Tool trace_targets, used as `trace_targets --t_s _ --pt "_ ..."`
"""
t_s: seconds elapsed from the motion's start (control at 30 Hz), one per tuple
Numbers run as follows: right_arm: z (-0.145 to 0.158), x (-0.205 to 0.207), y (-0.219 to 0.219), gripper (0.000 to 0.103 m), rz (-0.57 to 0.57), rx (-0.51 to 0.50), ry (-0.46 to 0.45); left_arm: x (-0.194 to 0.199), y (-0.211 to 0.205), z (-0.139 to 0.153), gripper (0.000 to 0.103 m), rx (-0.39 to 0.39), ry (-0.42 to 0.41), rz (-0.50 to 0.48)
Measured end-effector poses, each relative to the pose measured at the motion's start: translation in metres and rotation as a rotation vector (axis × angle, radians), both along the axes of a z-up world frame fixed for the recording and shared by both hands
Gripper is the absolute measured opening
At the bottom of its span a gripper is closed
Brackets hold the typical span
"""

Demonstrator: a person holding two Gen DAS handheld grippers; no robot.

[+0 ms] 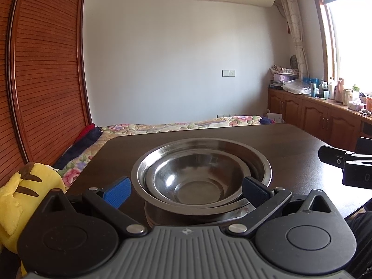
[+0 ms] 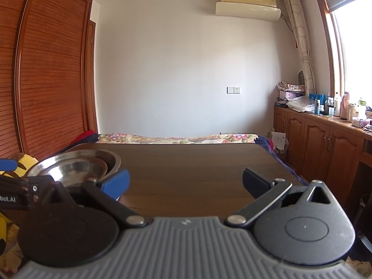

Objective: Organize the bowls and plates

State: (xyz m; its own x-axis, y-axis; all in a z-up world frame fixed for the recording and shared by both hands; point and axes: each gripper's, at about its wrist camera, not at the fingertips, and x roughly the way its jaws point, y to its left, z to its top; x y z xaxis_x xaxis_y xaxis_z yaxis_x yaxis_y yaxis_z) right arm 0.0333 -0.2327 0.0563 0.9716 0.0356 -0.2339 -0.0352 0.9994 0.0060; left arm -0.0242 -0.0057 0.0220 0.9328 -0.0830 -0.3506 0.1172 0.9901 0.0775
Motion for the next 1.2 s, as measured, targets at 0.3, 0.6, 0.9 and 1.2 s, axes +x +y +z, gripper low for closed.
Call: trace_targets --t_s 0.3,0.6,0.9,1.2 --pt "-0.0001 0.0006 -0.0008 0.103 0.0 -0.002 -0.001 0.0003 0.0011 0.0004 0.103 -0.002 -0.002 0.008" --pt "0.0 0.0006 -0.002 0.103 -0.002 -0.002 -0.002 -0.0001 -0.0006 0.0 0.103 0.002 -0.004 0.011" --pt "-0.0003 0.0004 -0.0012 0.103 -0.002 0.0 0.0 -0.0002 -0.0005 0.0 0.103 0.001 -0.004 0.01" --pt "0.0005 0.0001 -0.0009 0.103 -0.004 0.003 -0.002 -0.0001 0.0003 -0.0001 0.103 0.001 -0.004 0.006"
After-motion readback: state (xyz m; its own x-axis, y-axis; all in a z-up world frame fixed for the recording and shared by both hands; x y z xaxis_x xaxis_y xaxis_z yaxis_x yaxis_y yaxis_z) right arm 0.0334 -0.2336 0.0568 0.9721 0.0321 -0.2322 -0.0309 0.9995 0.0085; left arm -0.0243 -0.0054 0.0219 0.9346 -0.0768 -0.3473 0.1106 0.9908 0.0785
